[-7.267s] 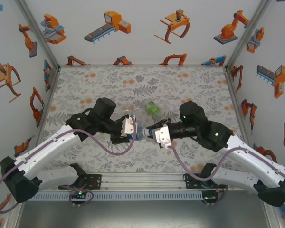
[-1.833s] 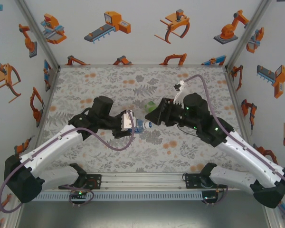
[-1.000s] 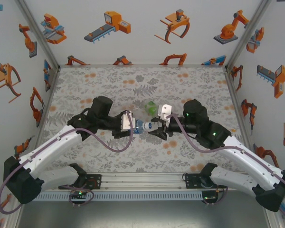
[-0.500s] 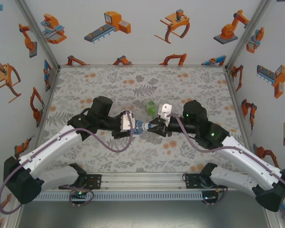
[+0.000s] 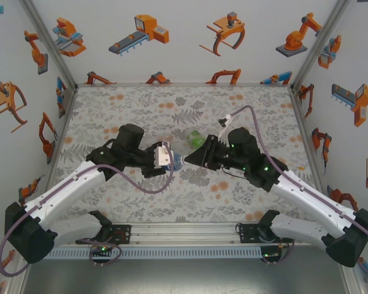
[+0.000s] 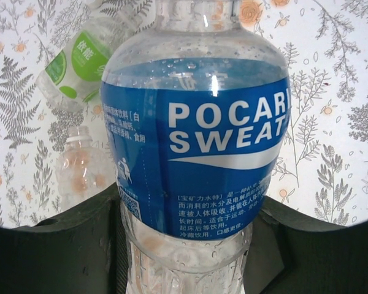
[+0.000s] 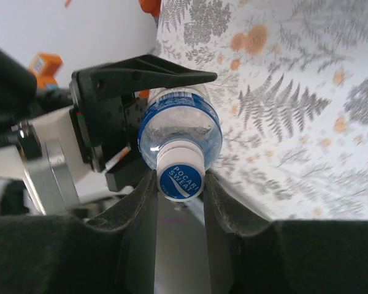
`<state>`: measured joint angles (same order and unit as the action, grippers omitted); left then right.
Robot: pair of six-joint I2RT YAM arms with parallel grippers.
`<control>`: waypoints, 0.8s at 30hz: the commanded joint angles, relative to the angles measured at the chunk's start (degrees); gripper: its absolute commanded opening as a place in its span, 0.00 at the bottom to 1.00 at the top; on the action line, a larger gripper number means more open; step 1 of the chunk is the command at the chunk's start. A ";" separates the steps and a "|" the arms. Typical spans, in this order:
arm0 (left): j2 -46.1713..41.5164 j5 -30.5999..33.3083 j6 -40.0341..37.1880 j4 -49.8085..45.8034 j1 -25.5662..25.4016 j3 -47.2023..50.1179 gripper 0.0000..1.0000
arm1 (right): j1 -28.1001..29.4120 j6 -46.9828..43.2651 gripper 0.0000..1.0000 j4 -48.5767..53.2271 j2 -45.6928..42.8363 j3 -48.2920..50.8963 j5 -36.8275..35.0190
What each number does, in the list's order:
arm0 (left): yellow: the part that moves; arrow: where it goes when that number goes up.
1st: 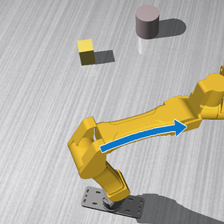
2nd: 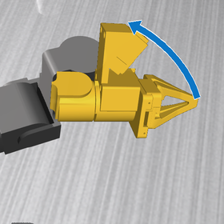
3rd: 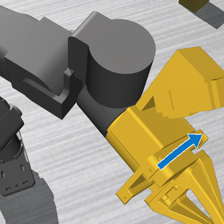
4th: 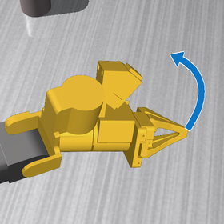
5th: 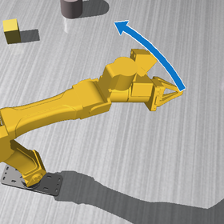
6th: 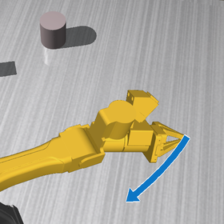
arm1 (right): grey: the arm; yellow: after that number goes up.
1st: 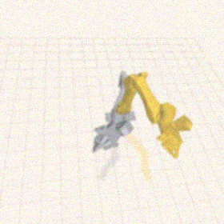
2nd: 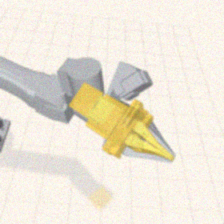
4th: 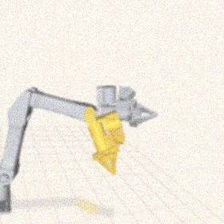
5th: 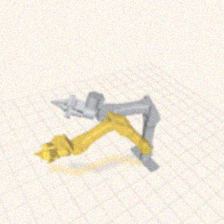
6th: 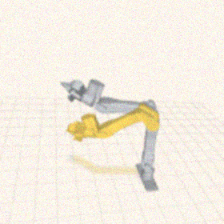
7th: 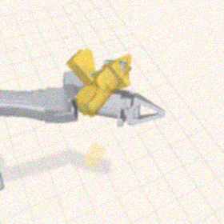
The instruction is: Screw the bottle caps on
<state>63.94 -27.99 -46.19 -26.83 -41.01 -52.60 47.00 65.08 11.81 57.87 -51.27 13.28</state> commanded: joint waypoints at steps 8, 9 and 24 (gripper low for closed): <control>-0.64 -6.41 -0.65 3.01 -1.20 -1.02 0.00 | 0.13 -10.87 0.54 7.99 1.27 -10.64 -1.78; -0.66 -6.38 -0.74 3.01 -1.20 -1.01 0.00 | 0.17 -15.25 0.57 9.99 0.75 -11.88 -2.29; -0.84 -6.55 -0.87 3.09 -1.18 -0.67 0.00 | 0.17 -73.20 0.61 10.73 -4.82 -13.02 10.38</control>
<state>63.92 -32.45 -46.19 -24.82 -42.09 -52.60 47.05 11.66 23.66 54.02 -65.82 14.37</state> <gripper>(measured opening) 0.536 0.613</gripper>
